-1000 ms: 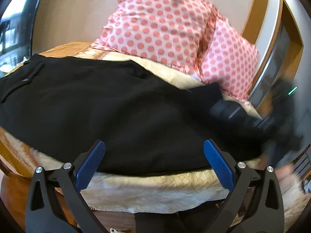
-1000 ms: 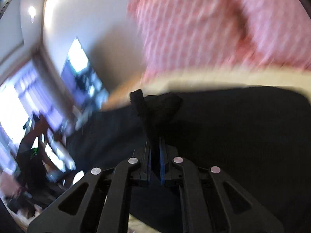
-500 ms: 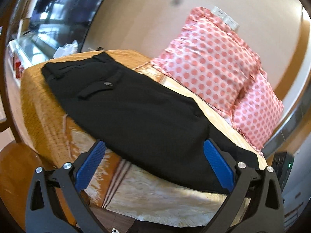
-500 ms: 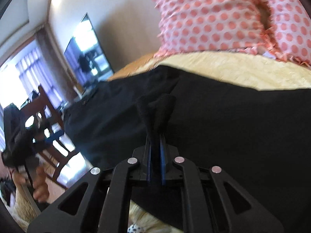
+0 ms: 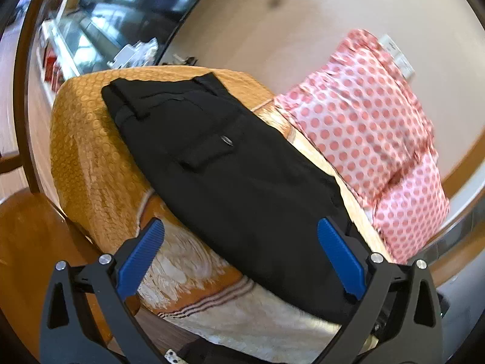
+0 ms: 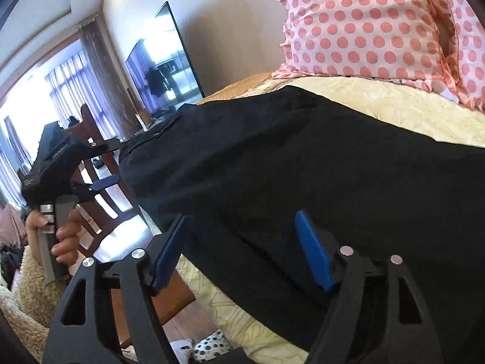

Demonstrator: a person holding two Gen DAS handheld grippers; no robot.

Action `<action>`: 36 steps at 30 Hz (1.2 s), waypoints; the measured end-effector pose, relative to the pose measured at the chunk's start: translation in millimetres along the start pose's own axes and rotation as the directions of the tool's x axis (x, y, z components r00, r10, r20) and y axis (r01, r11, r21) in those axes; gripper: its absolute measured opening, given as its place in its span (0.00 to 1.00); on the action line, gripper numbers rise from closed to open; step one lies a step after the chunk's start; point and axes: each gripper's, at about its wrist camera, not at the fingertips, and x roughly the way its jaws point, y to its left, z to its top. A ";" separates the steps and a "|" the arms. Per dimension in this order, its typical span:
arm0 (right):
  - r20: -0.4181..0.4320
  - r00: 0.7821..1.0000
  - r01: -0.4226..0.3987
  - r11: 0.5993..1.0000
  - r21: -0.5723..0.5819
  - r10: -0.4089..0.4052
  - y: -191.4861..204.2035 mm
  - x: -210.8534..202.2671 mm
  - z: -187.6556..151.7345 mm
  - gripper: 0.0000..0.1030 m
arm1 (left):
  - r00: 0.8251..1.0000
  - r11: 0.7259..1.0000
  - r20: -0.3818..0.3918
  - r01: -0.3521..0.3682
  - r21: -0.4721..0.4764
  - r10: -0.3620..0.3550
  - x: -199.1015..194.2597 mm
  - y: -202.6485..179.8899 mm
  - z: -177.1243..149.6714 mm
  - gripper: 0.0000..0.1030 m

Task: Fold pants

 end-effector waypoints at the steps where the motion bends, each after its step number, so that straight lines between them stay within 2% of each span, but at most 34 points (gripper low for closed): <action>1: 0.001 1.000 -0.009 1.000 0.005 0.009 -1.5 -1.0 -0.1 0.73 | 1.000 1.000 -0.011 0.004 -0.029 -0.004 3.0 4.7 4.4 0.98; 5: 0.004 1.000 -0.009 1.000 -0.008 0.009 0.8 0.3 -1.4 0.75 | 0.996 0.993 -0.064 0.047 -0.106 -0.054 15.6 14.6 11.1 0.98; 10: 0.004 1.000 -0.011 1.000 -0.019 0.011 3.2 3.5 -0.6 0.78 | 0.998 0.995 -0.070 -0.002 -0.097 -0.005 17.1 7.4 13.7 0.98; 12: 0.005 1.000 -0.017 1.000 -0.017 0.017 1.7 3.6 -0.8 0.78 | 0.999 0.999 -0.041 -0.008 -0.051 0.005 11.7 -5.9 16.7 0.98; 14: 0.007 1.000 -0.023 1.000 -0.010 0.023 0.4 3.1 -1.2 0.78 | 0.998 0.999 -0.030 -0.053 0.003 0.053 13.2 -15.4 19.5 0.98; 15: 0.008 1.000 -0.024 1.000 -0.009 0.024 0.2 2.9 -1.3 0.78 | 0.997 0.998 -0.040 -0.067 -0.001 0.067 15.9 -15.7 20.5 0.98; 22: 0.011 0.999 -0.030 1.000 -0.007 0.030 0.4 2.7 -1.6 0.78 | 0.993 0.988 -0.069 -0.107 -0.109 0.100 23.9 -6.5 23.3 0.98; 26: 0.018 0.999 -0.036 0.999 -0.001 0.036 0.2 2.7 -2.2 0.78 | 0.995 0.975 -0.075 -0.082 -0.209 0.067 19.9 4.3 23.2 0.98; 29: 0.021 0.999 -0.036 0.999 -0.004 0.036 1.5 2.1 -3.2 0.78 | 0.994 0.970 -0.077 -0.099 -0.224 0.084 19.9 4.3 28.1 0.98; 31: 0.021 0.999 -0.038 0.999 -0.003 0.038 1.3 2.1 -3.3 0.78 | 0.997 0.975 -0.053 -0.072 -0.209 0.062 16.9 1.8 33.0 0.97; 33: 0.023 0.999 -0.040 0.999 -0.002 0.040 1.1 1.8 -3.6 0.78 | 0.996 0.977 -0.045 -0.080 -0.197 0.072 16.2 -1.8 35.4 0.97; 36: 0.026 0.999 -0.039 0.999 -0.001 0.039 0.5 1.8 -4.0 0.78 | 0.993 0.977 -0.067 -0.104 -0.185 0.093 26.9 -1.0 38.3 0.98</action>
